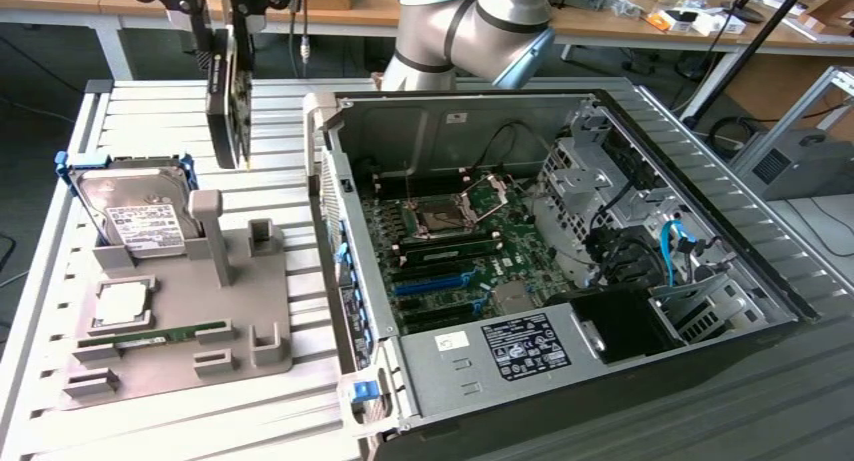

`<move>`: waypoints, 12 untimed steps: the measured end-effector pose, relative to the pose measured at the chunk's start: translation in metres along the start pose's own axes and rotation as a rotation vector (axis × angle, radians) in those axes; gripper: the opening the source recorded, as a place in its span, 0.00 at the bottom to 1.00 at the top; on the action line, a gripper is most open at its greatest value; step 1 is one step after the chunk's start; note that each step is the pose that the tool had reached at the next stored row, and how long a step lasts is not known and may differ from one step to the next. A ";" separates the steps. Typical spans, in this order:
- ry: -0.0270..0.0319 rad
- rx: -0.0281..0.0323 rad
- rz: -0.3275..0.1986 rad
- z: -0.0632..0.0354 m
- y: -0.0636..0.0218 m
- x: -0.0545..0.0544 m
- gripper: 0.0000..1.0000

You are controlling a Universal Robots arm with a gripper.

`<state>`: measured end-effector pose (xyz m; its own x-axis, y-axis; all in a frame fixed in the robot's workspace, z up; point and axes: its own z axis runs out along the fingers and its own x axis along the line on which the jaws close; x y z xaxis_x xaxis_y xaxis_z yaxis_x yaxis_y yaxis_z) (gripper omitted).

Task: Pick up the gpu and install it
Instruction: 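Pick up the gpu and move the gpu toward the slot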

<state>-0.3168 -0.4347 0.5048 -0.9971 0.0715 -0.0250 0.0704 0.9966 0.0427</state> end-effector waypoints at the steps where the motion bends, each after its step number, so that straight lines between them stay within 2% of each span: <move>1: 0.0016 0.0002 0.000 0.0001 0.0000 -0.001 0.27; 3: 0.0072 0.0004 0.000 0.0007 0.0002 -0.003 0.27; 5: 0.0168 0.0011 0.001 0.0022 0.0004 -0.007 0.27; 12: 0.0393 0.0027 0.002 0.0071 0.0012 -0.020 0.27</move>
<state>-0.2963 -0.4347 0.4982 -0.9973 0.0717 0.0144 0.0722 0.9966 0.0400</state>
